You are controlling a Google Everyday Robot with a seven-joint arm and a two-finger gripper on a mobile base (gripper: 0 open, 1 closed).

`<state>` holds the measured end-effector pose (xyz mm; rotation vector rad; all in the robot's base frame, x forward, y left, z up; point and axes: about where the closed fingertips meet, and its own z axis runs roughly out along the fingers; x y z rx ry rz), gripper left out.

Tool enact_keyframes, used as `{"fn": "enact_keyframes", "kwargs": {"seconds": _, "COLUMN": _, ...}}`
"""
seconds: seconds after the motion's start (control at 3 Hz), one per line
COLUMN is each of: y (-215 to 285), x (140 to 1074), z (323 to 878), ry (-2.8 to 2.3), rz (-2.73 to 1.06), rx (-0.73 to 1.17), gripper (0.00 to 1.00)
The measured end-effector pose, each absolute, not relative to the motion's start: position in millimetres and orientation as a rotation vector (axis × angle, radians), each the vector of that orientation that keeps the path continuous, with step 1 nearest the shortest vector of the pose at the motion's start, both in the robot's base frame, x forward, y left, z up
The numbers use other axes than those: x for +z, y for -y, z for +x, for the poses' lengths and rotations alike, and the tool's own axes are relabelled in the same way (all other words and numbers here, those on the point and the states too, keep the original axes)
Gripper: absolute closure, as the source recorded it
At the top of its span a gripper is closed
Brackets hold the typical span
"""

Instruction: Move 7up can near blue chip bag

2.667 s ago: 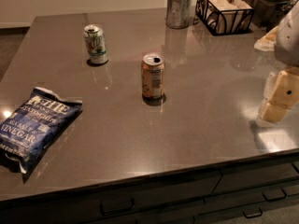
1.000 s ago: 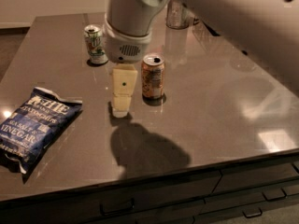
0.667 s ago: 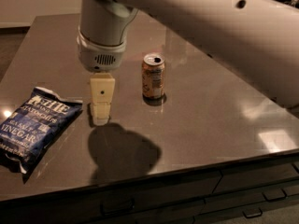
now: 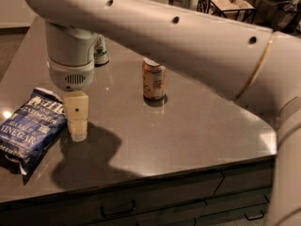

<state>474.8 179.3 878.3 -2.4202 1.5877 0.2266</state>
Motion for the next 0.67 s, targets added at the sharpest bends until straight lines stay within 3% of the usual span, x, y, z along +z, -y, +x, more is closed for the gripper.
{"fn": "enact_keyframes", "kwargs": {"seconds": 0.67, "y": -211.0, "x": 856.1, "z": 469.0, "ry": -1.579, "rz": -2.471, "rx": 0.25, "gripper": 0.0}}
